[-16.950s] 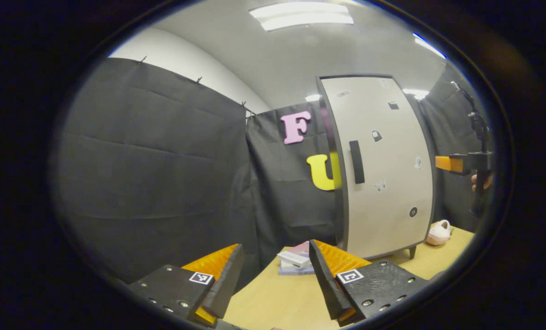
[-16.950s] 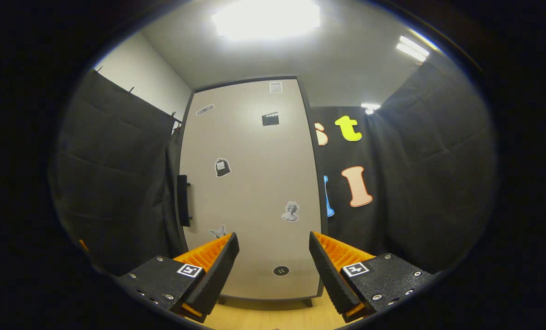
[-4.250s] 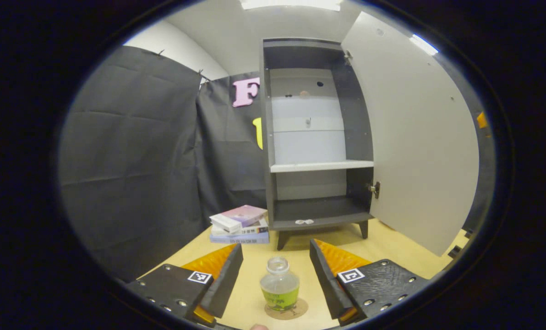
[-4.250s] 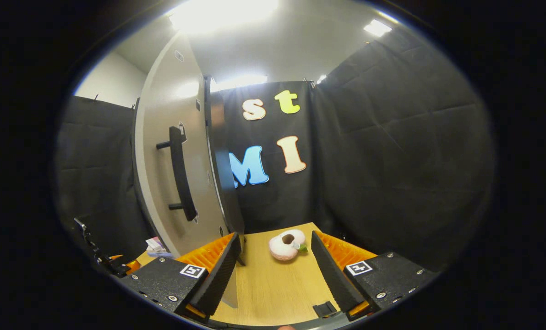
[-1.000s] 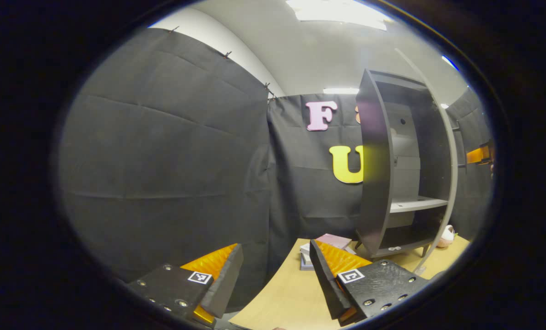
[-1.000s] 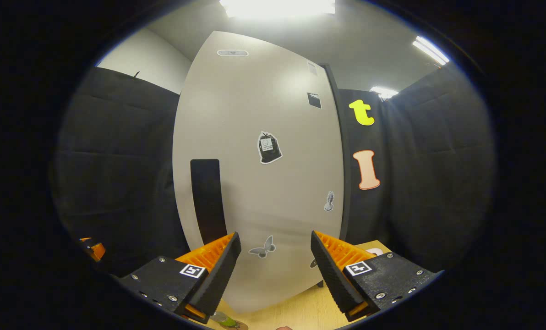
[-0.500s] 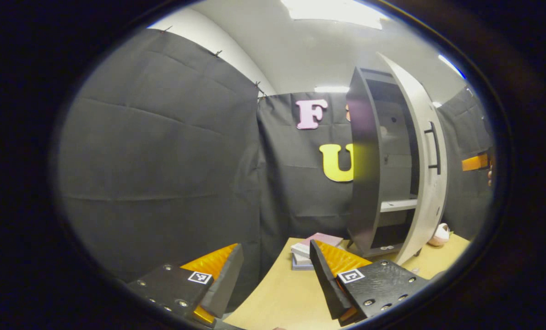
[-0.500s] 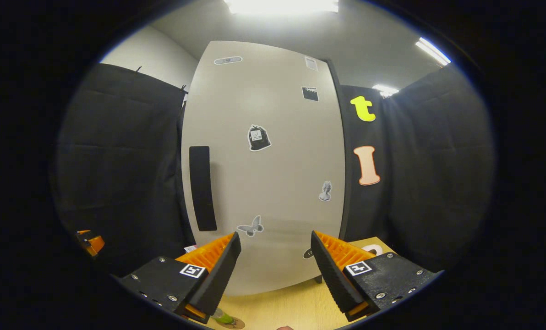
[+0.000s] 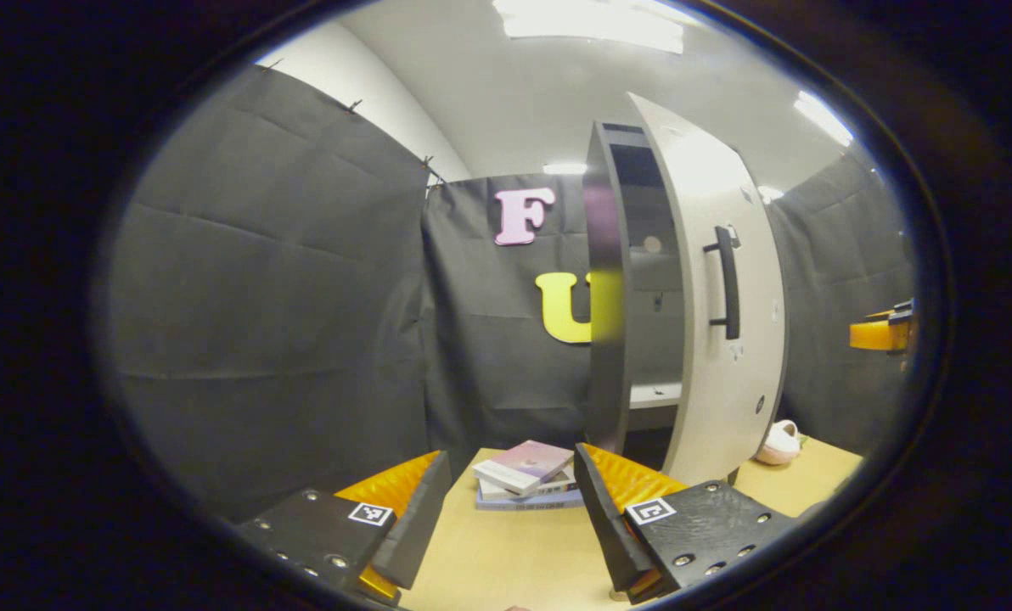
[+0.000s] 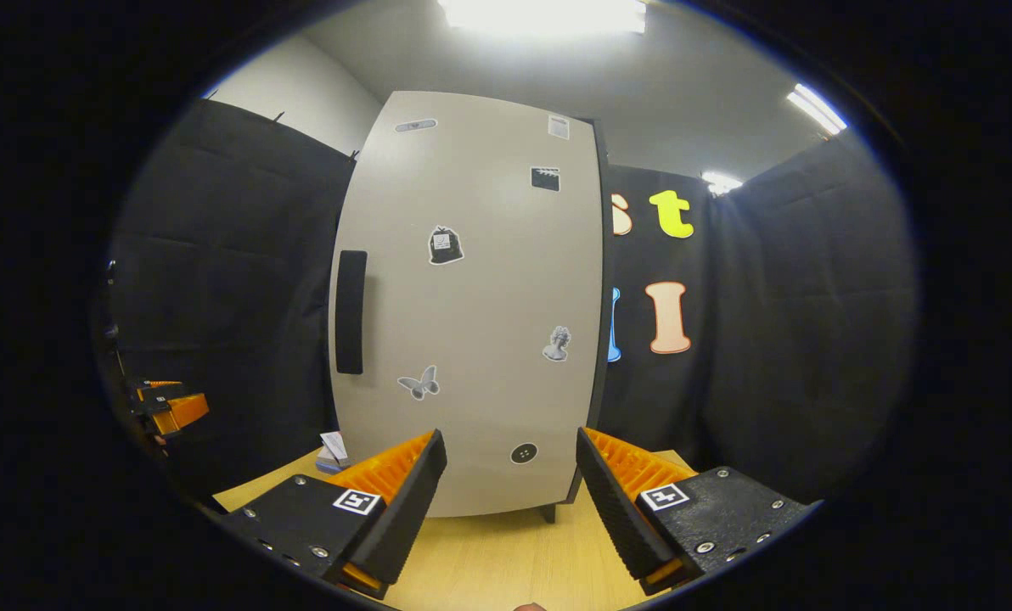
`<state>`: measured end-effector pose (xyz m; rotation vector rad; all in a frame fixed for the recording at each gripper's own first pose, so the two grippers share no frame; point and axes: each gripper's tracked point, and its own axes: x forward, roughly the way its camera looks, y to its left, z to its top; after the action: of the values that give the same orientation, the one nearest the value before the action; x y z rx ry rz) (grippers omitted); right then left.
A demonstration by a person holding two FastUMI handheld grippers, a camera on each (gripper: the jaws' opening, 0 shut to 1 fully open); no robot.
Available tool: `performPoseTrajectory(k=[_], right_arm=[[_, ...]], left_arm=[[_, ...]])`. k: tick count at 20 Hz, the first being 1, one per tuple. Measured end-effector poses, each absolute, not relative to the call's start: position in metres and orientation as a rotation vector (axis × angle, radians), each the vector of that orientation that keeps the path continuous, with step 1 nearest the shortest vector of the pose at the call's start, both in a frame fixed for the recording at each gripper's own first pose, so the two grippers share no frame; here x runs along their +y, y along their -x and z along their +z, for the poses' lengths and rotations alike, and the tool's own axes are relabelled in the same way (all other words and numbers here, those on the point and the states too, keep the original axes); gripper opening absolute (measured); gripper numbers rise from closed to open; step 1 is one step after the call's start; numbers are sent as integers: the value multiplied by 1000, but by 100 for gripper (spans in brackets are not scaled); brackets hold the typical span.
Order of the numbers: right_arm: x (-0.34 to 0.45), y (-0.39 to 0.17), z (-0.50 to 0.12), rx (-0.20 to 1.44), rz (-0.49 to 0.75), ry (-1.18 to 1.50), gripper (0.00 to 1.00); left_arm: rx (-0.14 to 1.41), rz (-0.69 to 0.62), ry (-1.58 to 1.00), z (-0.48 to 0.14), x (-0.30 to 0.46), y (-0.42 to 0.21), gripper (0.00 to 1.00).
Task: Open the cabinet door with the right hand, grasp the bottle in the cabinet with the left hand and place it on the coaster, then close the cabinet door with the right hand.
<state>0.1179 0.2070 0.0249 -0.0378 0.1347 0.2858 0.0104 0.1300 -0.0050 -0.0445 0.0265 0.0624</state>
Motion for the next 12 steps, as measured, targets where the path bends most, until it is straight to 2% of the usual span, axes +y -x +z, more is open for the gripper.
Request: performPoseTrajectory(k=[6,8,9,11,12], right_arm=[[166,-116,25,113,274,39,95],[152,-116,24,115,265,36,95],[144,-116,23,116,259,33,95],[130,-116,22,117,246,18,95],[123,-116,22,117,239,9,95]], left_arm=[[14,7,24,14,68,-10,87],[10,-3,23,19,52,-11,80],[9,-6,20,21,45,-11,80],[9,-17,14,25,30,-11,87],[8,-23,10,27,22,-11,84]])
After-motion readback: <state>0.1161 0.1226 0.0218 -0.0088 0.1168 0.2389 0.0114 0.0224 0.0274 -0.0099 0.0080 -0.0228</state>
